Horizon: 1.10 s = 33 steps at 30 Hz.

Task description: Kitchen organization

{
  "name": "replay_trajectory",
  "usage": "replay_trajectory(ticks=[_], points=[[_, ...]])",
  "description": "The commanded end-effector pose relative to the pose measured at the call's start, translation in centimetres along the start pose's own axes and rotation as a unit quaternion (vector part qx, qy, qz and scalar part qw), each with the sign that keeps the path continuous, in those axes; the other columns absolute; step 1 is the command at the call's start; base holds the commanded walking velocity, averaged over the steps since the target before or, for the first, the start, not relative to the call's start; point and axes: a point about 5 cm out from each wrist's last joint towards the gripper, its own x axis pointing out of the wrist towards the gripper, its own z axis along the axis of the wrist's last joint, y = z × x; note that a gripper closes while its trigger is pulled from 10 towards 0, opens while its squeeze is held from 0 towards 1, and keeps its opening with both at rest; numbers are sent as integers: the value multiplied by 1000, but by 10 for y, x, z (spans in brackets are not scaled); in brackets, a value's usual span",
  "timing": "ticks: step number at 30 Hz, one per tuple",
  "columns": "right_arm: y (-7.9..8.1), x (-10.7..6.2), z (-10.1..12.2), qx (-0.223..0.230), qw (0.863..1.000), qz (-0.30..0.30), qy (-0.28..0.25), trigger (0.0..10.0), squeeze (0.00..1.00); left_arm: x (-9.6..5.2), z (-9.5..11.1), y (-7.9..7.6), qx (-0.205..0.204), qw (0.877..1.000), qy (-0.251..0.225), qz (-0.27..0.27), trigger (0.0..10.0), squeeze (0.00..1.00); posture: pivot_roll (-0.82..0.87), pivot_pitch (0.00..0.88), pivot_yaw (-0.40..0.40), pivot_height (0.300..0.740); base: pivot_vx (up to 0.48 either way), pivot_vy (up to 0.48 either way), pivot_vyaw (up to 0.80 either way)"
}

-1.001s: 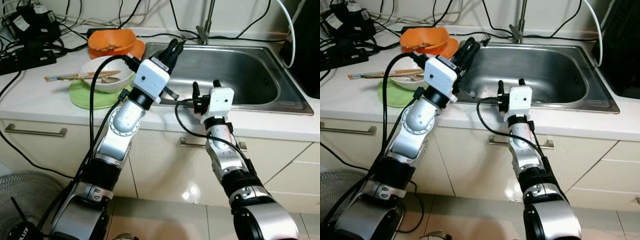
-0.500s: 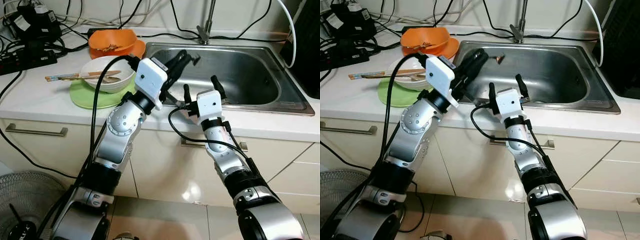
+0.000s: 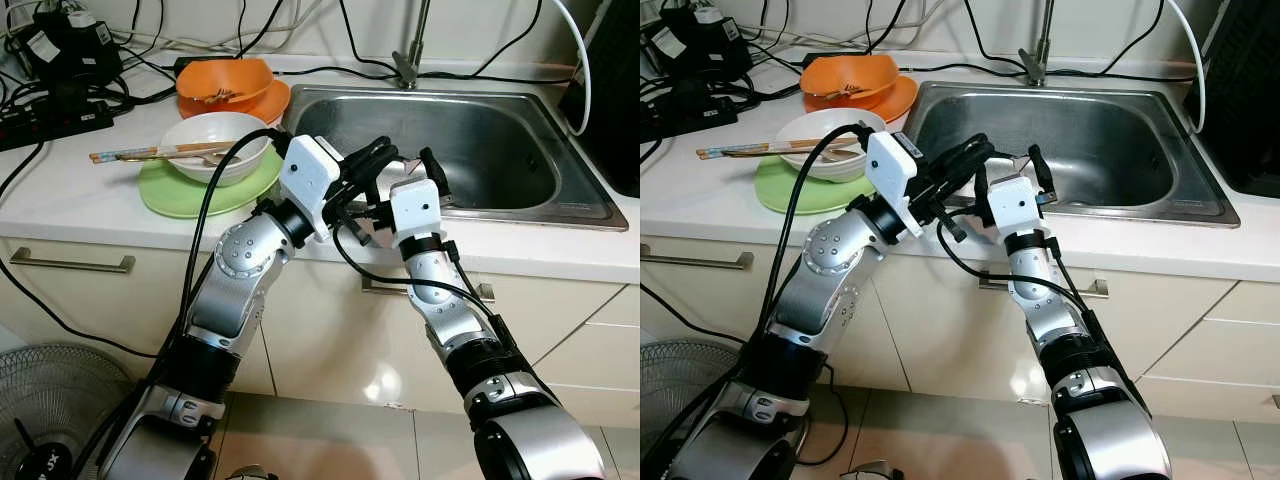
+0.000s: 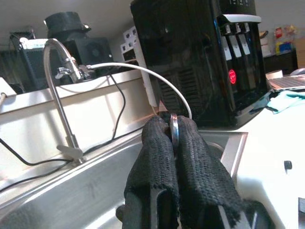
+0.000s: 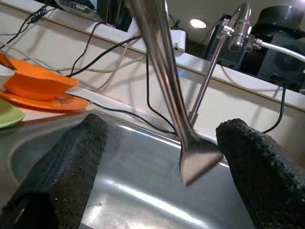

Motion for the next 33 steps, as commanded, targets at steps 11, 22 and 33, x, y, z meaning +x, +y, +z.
replay_trajectory(ticks=[11,22,33], points=[[-5,5,10,25,999,-20,-22,10000,0,-5,-3,0,-7,1000,21,-9,10000,0,134,0,51,740,0,0,0],[-5,6,13,28,999,-17,-33,0,0,-6,-3,2,-2,1000,23,0,10000,0,133,0,52,740,0,0,0],[-2,6,15,36,999,-8,-37,0,0,-6,-4,4,0,1000,29,10,10000,0,133,0,52,740,0,0,0]])
